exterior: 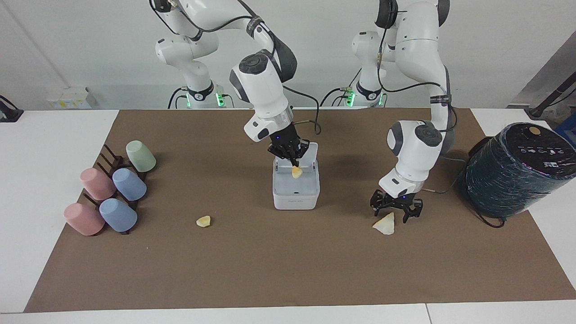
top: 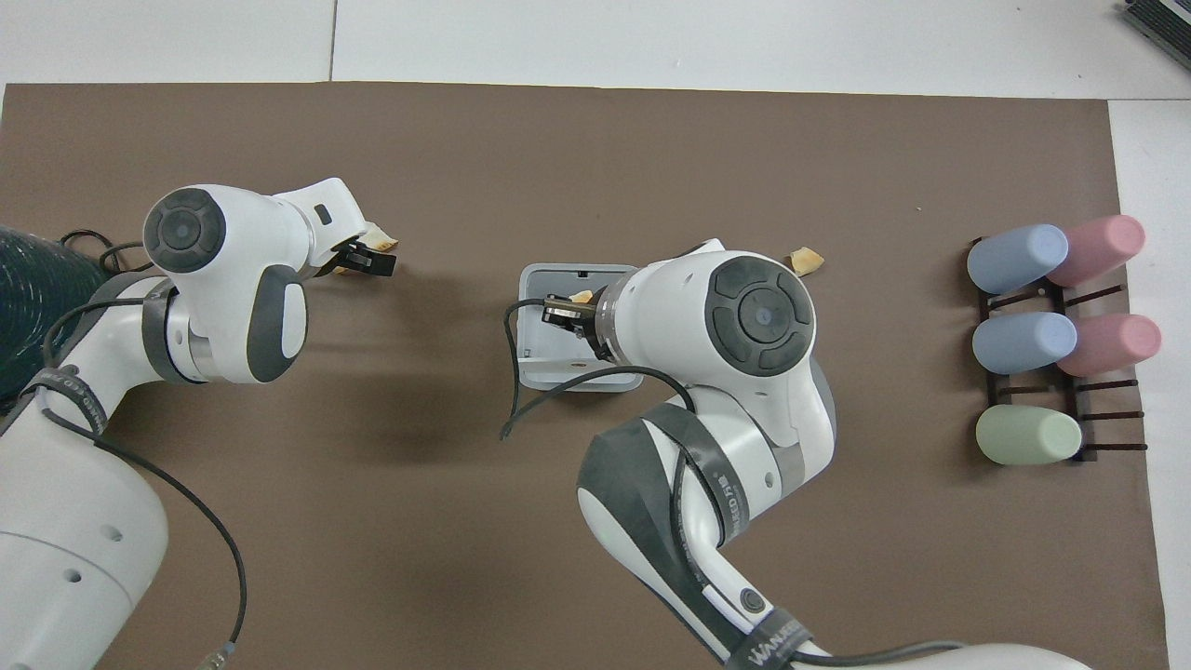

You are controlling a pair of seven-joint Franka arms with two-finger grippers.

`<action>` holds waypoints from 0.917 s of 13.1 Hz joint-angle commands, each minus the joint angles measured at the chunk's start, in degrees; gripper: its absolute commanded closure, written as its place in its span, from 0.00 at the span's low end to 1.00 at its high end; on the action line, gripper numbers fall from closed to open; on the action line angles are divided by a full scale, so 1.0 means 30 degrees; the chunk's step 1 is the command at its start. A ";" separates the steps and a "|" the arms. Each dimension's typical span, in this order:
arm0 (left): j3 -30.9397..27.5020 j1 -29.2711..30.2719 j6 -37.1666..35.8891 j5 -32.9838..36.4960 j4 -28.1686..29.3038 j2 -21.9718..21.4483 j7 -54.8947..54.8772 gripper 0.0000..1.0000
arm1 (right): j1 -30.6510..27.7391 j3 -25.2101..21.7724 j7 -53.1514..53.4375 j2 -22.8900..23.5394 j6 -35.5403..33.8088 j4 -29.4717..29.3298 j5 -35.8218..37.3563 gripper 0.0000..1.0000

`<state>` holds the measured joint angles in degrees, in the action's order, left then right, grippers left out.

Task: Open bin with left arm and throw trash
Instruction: 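Lower the small bread piece into the bin and open the right gripper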

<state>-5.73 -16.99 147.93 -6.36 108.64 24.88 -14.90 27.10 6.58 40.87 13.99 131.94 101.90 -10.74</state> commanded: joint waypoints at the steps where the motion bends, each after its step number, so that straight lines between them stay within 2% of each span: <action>1: -0.0199 -0.0254 0.1226 -0.0193 0.0408 0.0290 -0.0396 0.00 | 0.0047 0.0003 0.0293 0.0055 -0.0298 -0.0157 -0.0376 0.91; 2: -0.0199 -0.0254 0.1286 -0.0193 0.0466 0.0321 -0.0367 0.03 | 0.0047 -0.0026 0.0322 0.0055 -0.0298 -0.0157 -0.0376 0.57; 3: -0.0199 -0.0283 0.1287 -0.0193 0.0553 0.0322 -0.0338 0.22 | 0.0047 -0.0027 0.0323 0.0055 -0.0327 -0.0157 -0.0376 0.23; 6: -0.0199 -0.0430 0.1082 -0.0193 0.0758 0.0263 -0.0279 0.99 | -0.0040 -0.0027 0.0352 0.0055 -0.0385 -0.0332 -0.0144 0.23; 8: -0.0228 -0.0430 0.0994 -0.0193 0.0730 0.0234 -0.0250 1.00 | -0.0332 -0.0085 -0.0115 0.0055 -0.0211 -0.0332 0.0179 0.21; 10: -0.0229 -0.0401 0.0354 -0.0193 0.0323 0.0263 -0.0250 1.00 | -0.0740 -0.0144 -0.0233 -0.0235 -0.0384 0.0016 0.2626 0.21; 12: -0.0229 -0.0372 -0.1136 -0.0222 -0.1050 0.0350 -0.0075 1.00 | -0.1414 -0.0144 -0.0264 -0.0355 -0.0357 0.0166 0.4336 0.10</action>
<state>-5.86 -17.68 148.52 -6.36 108.36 25.56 -14.91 24.96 5.76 40.90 13.94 131.66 101.73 -0.95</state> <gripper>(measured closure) 0.648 0.163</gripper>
